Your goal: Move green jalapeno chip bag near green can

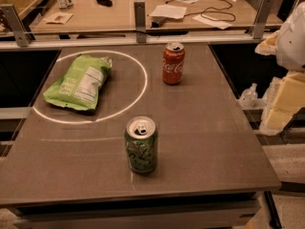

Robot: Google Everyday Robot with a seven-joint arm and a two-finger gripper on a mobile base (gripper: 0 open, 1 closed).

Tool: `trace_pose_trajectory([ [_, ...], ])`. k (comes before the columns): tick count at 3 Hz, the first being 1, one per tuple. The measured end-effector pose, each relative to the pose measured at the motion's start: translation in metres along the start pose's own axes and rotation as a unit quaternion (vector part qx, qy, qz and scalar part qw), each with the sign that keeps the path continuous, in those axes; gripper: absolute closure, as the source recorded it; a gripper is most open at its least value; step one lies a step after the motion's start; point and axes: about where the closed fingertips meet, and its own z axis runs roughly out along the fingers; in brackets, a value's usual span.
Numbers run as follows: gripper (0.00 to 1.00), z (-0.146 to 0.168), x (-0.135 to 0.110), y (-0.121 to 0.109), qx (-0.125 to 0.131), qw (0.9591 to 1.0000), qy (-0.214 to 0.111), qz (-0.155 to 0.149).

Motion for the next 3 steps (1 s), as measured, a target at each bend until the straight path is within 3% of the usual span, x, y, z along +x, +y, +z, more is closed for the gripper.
trace_pose_trajectory([
  [1,0.00,-0.002,-0.006,0.004,0.006,0.9980,0.010,-0.062],
  [2,0.00,-0.003,-0.009,0.011,0.022,0.9909,-0.008,-0.132],
  [3,0.00,-0.005,-0.016,0.017,0.034,0.9784,-0.055,-0.196],
])
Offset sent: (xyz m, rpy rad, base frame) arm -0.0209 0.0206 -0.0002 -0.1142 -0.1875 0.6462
